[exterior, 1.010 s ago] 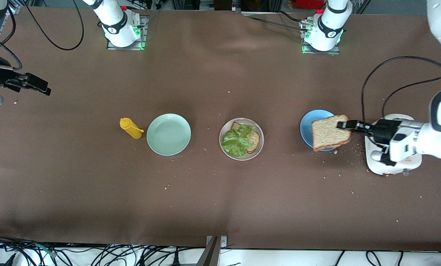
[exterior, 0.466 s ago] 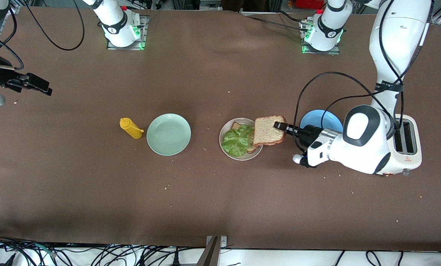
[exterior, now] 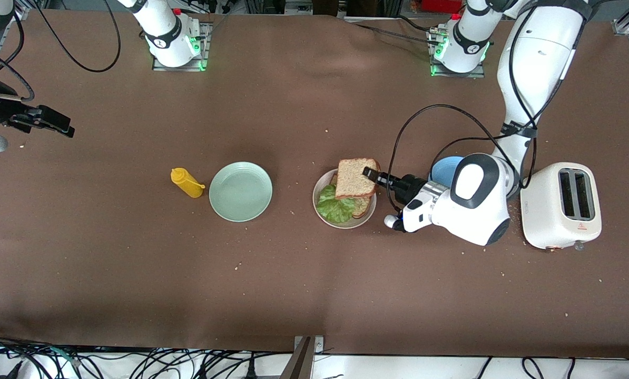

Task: Make sandwich in beige plate with both arms
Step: 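Carry the bread slice with the left gripper over the beige plate, then lay the bread on the lettuce and open the left gripper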

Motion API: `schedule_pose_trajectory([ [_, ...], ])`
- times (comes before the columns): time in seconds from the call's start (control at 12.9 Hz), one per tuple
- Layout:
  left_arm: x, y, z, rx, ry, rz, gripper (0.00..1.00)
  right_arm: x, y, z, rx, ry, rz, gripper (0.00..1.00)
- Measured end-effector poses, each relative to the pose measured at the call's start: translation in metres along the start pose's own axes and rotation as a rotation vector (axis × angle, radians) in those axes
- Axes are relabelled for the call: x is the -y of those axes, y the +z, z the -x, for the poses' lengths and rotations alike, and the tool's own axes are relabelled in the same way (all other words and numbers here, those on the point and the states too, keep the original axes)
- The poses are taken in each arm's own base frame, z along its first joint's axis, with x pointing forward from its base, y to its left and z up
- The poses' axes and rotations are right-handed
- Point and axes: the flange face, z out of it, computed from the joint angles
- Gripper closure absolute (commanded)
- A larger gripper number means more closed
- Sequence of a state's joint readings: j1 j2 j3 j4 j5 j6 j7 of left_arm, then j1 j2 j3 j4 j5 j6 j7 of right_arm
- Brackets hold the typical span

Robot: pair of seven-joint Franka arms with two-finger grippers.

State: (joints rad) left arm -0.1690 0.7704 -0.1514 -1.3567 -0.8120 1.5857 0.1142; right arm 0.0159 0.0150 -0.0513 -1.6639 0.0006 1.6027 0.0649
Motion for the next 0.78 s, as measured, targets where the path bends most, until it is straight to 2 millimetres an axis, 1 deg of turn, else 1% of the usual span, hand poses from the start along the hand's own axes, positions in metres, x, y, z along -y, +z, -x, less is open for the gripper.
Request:
schedule_pose_trajectory([
  [0.16, 0.003, 0.015, -0.008, -0.007, -0.005, -0.008, 1.0, 0.0, 0.0, 0.0, 0.0, 0.001, 0.0, 0.0],
  [0.31, 0.006, 0.025, -0.013, -0.008, -0.01, -0.009, 1.0, 0.0, 0.0, 0.0, 0.0, 0.0, 0.0, 0.0],
  [0.78, 0.025, 0.04, -0.029, -0.049, -0.035, -0.016, 1.0, 0.0, -0.001, -0.001, -0.006, 0.0, 0.0, 0.0],
])
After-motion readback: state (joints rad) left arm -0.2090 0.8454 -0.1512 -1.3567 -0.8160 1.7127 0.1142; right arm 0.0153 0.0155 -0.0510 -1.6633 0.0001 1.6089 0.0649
